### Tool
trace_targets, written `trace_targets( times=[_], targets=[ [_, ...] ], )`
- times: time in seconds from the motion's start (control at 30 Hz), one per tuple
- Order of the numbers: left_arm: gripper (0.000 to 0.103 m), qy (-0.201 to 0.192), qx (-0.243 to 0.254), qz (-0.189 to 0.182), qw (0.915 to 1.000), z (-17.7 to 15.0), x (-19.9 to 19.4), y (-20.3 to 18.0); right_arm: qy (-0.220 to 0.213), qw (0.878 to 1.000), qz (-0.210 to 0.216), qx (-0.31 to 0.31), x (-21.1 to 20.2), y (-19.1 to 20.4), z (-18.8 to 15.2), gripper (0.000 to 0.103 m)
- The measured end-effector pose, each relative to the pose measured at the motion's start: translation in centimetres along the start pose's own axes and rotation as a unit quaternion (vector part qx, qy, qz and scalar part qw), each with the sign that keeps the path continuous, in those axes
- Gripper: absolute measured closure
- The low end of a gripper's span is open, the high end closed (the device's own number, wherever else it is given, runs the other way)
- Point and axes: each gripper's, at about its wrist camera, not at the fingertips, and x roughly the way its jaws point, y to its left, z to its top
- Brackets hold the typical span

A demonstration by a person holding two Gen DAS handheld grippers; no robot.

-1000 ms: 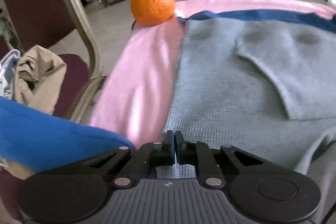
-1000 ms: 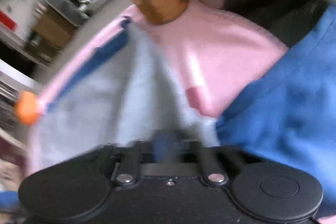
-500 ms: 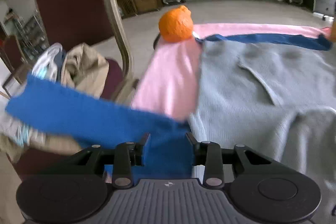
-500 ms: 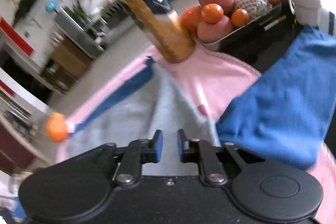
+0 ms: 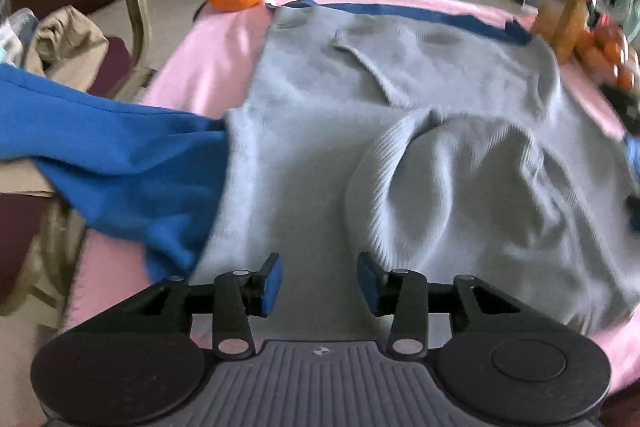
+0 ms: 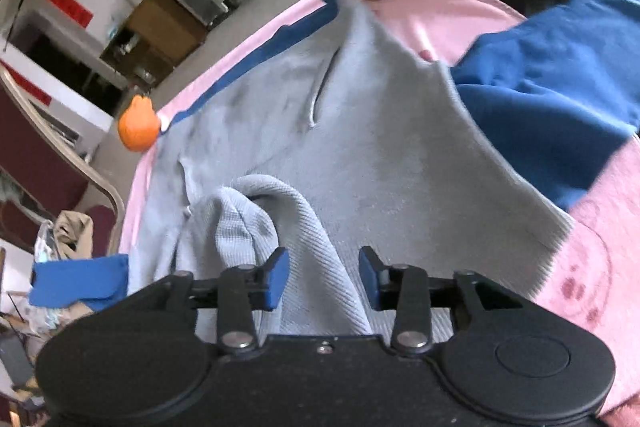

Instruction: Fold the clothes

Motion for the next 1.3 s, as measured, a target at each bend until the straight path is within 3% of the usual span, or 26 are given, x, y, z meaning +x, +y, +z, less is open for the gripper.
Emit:
trace_targets(
  times=[0.1, 0.3, 0.37, 0.4, 0.43, 0.47, 0.5, 0.57, 0.63, 0.73, 0.77, 0.8, 0.87, 0.9, 0.93, 0.97, 1.03, 1.1, 1.13, 1.2, 1.3],
  targets=[
    [0.061, -0.011, -0.001, 0.007, 0.9999, 2.4, 1.7, -0.6, 0.005, 1.0, -0.007, 0.0, 2.0, 1.2, 0.6, 0.064],
    [0.064, -0.021, 0.069, 0.015, 0.9973, 4.3, 5.0, -3.0, -0.007, 0.997, -0.043, -0.061, 6.3, 3.8, 2.7, 0.065],
    [0.076, -0.022, 0.091, 0.007, 0.9956, 4.1, 5.7, -3.4, -0.001, 0.995, -0.045, -0.093, 7.6, 4.6, 2.8, 0.065],
    [0.089, -0.027, 0.096, -0.003, 0.995, 4.1, 5.7, -3.5, 0.004, 0.993, -0.048, -0.108, 8.2, 4.9, 2.7, 0.066],
    [0.103, -0.028, 0.098, -0.019, 0.9946, 4.0, 5.5, -3.5, 0.009, 0.991, -0.052, -0.12, 8.8, 5.2, 2.6, 0.075],
    [0.103, -0.027, 0.097, -0.042, 0.994, 4.1, 5.2, -3.5, 0.011, 0.991, -0.052, -0.125, 9.1, 5.2, 2.4, 0.083],
    [0.103, -0.034, 0.095, -0.062, 0.9929, 4.1, 4.5, -3.5, 0.011, 0.992, -0.039, -0.119, 8.8, 5.1, 2.4, 0.095],
    [0.103, -0.065, 0.085, -0.102, 0.989, 4.2, 2.4, -3.2, 0.005, 0.996, 0.007, -0.091, 7.3, 4.9, 2.5, 0.096],
    [0.103, -0.094, 0.051, -0.166, 0.9803, 4.5, -0.1, -2.0, -0.008, 0.996, 0.074, -0.057, 4.6, 4.2, 2.6, 0.096],
    [0.103, -0.137, -0.022, -0.274, 0.9516, 4.8, -3.5, 1.0, -0.028, 0.981, 0.193, -0.002, 0.0, 2.4, 2.8, 0.096],
    [0.103, -0.147, -0.044, -0.302, 0.9408, 4.7, -4.2, 1.8, -0.035, 0.973, 0.227, 0.014, -1.4, 1.4, 2.8, 0.096],
    [0.103, -0.153, -0.064, -0.313, 0.9353, 4.6, -4.5, 2.4, -0.042, 0.967, 0.251, 0.027, -2.3, 0.6, 2.9, 0.096],
    [0.103, -0.149, -0.095, -0.293, 0.9395, 4.5, -4.1, 3.1, -0.053, 0.966, 0.245, 0.066, -3.1, -1.4, 3.0, 0.096],
    [0.096, -0.133, -0.096, -0.267, 0.9495, 4.5, -3.4, 2.8, -0.058, 0.967, 0.233, 0.088, -3.2, -2.5, 3.0, 0.095],
    [0.08, -0.112, -0.09, -0.244, 0.9589, 4.5, -2.8, 2.2, -0.059, 0.972, 0.204, 0.103, -3.0, -3.3, 3.1, 0.091],
    [0.076, -0.094, -0.08, -0.231, 0.9652, 4.4, -2.2, 1.5, -0.05, 0.981, 0.153, 0.109, -2.5, -3.8, 3.1, 0.089],
    [0.074, -0.07, -0.044, -0.202, 0.976, 4.0, -1.6, -0.4, -0.023, 0.992, 0.058, 0.108, -1.6, -4.1, 3.0, 0.075],
    [0.072, -0.063, 0.003, -0.172, 0.9831, 3.5, -1.4, -2.6, -0.055, 0.995, 0.001, 0.081, -2.4, -3.3, 2.8, 0.073],
    [0.072, -0.061, 0.024, -0.16, 0.9849, 3.2, -1.3, -3.5, -0.076, 0.995, -0.005, 0.065, -2.9, -2.7, 2.7, 0.068],
    [0.07, -0.063, 0.045, -0.149, 0.9859, 3.0, -1.1, -4.3, -0.105, 0.994, 0.03, 0.032, -3.7, -1.2, 2.7, 0.055],
    [0.07, -0.065, 0.048, -0.138, 0.9872, 3.1, -0.7, -4.6, -0.076, 0.993, 0.087, -0.005, -1.8, 1.4, 2.8, 0.051]
  ],
)
